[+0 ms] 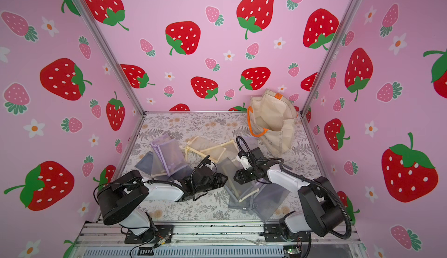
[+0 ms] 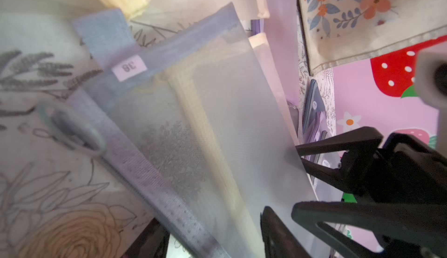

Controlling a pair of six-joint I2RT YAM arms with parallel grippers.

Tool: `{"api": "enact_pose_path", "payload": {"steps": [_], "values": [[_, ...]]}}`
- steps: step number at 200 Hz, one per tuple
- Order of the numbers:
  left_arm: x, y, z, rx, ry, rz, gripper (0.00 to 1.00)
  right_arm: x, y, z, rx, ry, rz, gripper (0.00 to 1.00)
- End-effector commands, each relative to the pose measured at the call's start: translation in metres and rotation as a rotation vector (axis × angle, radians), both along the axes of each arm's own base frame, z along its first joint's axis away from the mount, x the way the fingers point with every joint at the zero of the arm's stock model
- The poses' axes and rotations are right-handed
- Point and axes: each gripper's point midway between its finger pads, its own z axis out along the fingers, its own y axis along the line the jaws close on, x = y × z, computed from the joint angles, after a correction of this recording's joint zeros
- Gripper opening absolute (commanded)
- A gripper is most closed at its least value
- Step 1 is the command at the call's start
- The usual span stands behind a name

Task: Put the pencil pouch into the canvas bag
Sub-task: Pick up the pencil pouch.

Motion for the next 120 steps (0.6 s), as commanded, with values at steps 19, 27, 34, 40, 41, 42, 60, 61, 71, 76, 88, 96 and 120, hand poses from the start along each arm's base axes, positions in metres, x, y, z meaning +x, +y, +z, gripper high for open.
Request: {"api": "enact_pose_path", "payload": {"steps": [19, 27, 34, 40, 41, 42, 60, 61, 71, 76, 88, 96, 120], "values": [[0.011, 0.002, 0.018, -0.022, -0.049, 0.024, 0.37, -0.009, 0.019, 0.003, 0.076, 0.022, 0.035, 0.56], [0.012, 0.004, 0.019, -0.016, -0.055, 0.025, 0.30, -0.010, 0.021, 0.006, 0.093, 0.022, 0.039, 0.56], [0.012, 0.004, 0.021, -0.015, -0.061, 0.021, 0.24, -0.010, 0.023, 0.009, 0.109, 0.018, 0.043, 0.56], [0.013, 0.006, 0.021, -0.011, -0.064, 0.022, 0.19, -0.011, 0.024, 0.013, 0.125, 0.016, 0.049, 0.56], [0.013, 0.006, 0.021, -0.010, -0.065, 0.022, 0.18, -0.011, 0.025, 0.013, 0.127, 0.016, 0.050, 0.56], [0.013, 0.007, 0.022, -0.010, -0.067, 0.023, 0.17, -0.011, 0.025, 0.014, 0.130, 0.015, 0.051, 0.56], [0.013, 0.010, 0.030, -0.008, -0.100, 0.007, 0.00, -0.013, 0.029, 0.028, 0.172, 0.002, 0.065, 0.56], [0.013, 0.010, 0.031, -0.007, -0.101, 0.006, 0.00, -0.013, 0.029, 0.029, 0.175, 0.000, 0.066, 0.56], [0.013, 0.011, 0.041, 0.001, -0.143, -0.021, 0.00, -0.013, 0.030, 0.038, 0.197, -0.010, 0.073, 0.56], [0.013, 0.013, 0.046, 0.008, -0.161, -0.031, 0.00, -0.014, 0.030, 0.043, 0.208, -0.014, 0.073, 0.57], [0.011, 0.016, 0.062, 0.024, -0.223, -0.067, 0.00, -0.013, 0.029, 0.057, 0.247, -0.025, 0.065, 0.61], [0.008, 0.018, 0.074, 0.036, -0.270, -0.094, 0.00, -0.011, 0.026, 0.067, 0.280, -0.030, 0.053, 0.65], [-0.003, 0.022, 0.114, 0.052, -0.407, -0.196, 0.00, -0.003, 0.016, 0.104, 0.378, -0.077, 0.012, 0.75]]}}
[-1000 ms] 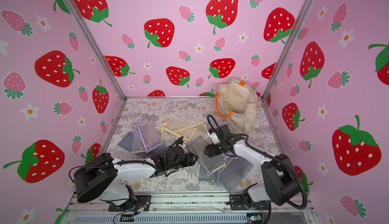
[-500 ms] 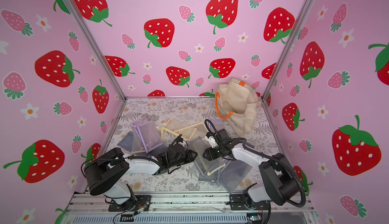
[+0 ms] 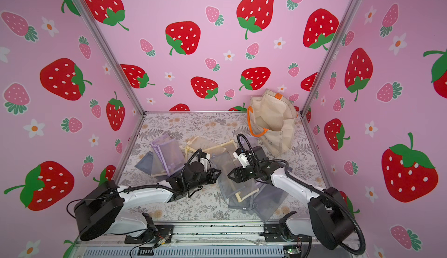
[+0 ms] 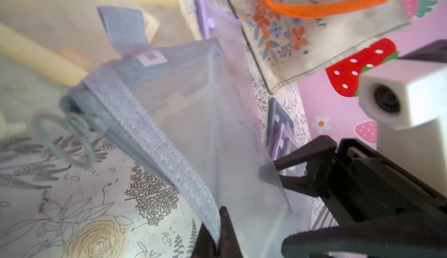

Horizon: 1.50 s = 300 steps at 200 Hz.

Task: Put the pencil pouch into the canvas bag
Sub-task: Pick up the pencil pouch.

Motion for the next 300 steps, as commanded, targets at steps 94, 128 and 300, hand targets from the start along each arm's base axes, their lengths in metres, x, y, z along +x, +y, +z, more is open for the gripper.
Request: {"api": "enact_pose_path", "payload": {"steps": [94, 128, 300], "values": [[-0.053, 0.007, 0.143, -0.086, -0.462, -0.334, 0.00, -0.022, 0.004, 0.148, 0.469, -0.217, 0.219, 0.85], [-0.049, 0.003, 0.146, -0.101, -0.469, -0.325, 0.00, -0.032, 0.012, 0.146, 0.476, -0.213, 0.266, 0.73], [-0.015, 0.032, 0.110, 0.063, -0.390, -0.118, 0.70, 0.013, -0.007, 0.163, 0.204, -0.333, 0.082, 0.00]]}}
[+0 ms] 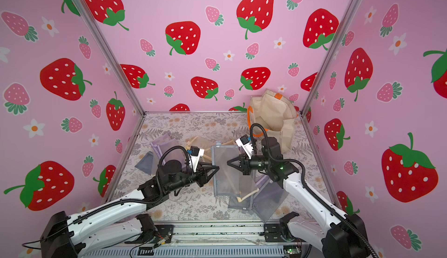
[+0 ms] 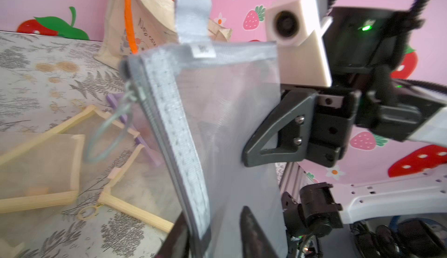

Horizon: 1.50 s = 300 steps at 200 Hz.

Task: Put the pencil pouch into the canvas bag
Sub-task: Pick up the pencil pouch, then place the pencil pouch in the canvas bag.

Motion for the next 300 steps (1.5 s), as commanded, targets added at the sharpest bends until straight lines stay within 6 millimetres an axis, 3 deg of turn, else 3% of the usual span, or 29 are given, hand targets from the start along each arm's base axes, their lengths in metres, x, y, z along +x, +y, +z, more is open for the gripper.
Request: {"api": "enact_pose_path", "payload": {"steps": [1, 20, 40, 76, 100, 135, 165, 213, 248, 300], "values": [[0.020, 0.020, -0.002, 0.059, 0.008, 0.136, 0.71, 0.030, -0.022, 0.030, -0.131, -0.139, -0.146, 0.00], [0.033, 0.041, -0.030, 0.147, 0.087, 0.234, 0.85, 0.064, -0.044, 0.052, -0.289, -0.221, -0.276, 0.00], [0.037, 0.057, -0.051, 0.172, 0.147, 0.281, 0.87, 0.100, -0.065, 0.082, -0.463, -0.345, -0.389, 0.00], [0.033, 0.061, -0.058, 0.120, 0.159, 0.261, 0.87, 0.163, -0.102, 0.139, -0.748, -0.563, -0.562, 0.00], [0.031, 0.056, -0.059, 0.113, 0.159, 0.229, 0.87, 0.206, -0.120, 0.153, -0.913, -0.677, -0.615, 0.00], [0.030, 0.051, -0.059, 0.109, 0.148, 0.195, 0.87, 0.252, -0.130, 0.142, -1.064, -0.777, -0.574, 0.00], [0.028, 0.052, -0.062, 0.118, 0.136, 0.185, 0.87, 0.272, -0.146, 0.113, -1.127, -0.706, -0.546, 0.00], [0.031, 0.060, -0.061, 0.106, 0.124, 0.202, 0.87, 0.279, -0.156, 0.052, -1.174, -0.572, -0.505, 0.00], [0.033, 0.063, -0.063, 0.117, 0.123, 0.209, 0.87, 0.280, -0.159, 0.026, -1.168, -0.508, -0.502, 0.00], [0.034, 0.065, -0.063, 0.114, 0.122, 0.215, 0.87, 0.296, -0.172, -0.006, -1.194, -0.410, -0.535, 0.00]]}}
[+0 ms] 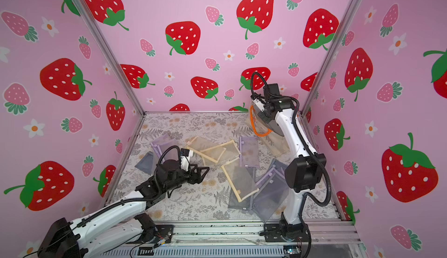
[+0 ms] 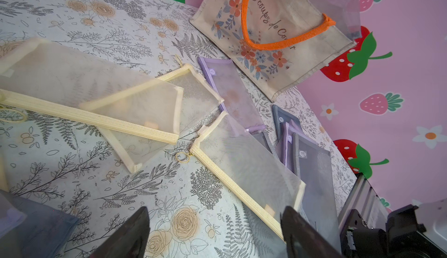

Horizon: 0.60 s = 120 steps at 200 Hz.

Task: Put the pencil pouch into the canvas bag
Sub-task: Place the pencil pouch in the canvas bag.

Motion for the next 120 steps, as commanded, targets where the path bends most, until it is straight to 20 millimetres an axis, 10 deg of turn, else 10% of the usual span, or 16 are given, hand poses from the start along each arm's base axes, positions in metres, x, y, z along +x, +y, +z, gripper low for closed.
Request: {"api": "enact_pose_path", "payload": {"steps": [1, 83, 120], "values": [[0.002, -0.001, 0.010, -0.018, -0.037, -0.010, 0.87, 0.010, -0.011, -0.018, 0.017, 0.039, -0.060, 0.00], [0.005, 0.001, 0.002, -0.003, -0.021, -0.002, 0.87, 0.037, -0.005, -0.043, 0.124, 0.098, -0.145, 0.00], [0.008, -0.001, -0.002, 0.010, 0.004, 0.000, 0.87, 0.037, 0.003, -0.040, 0.153, 0.094, -0.150, 0.31]]}}
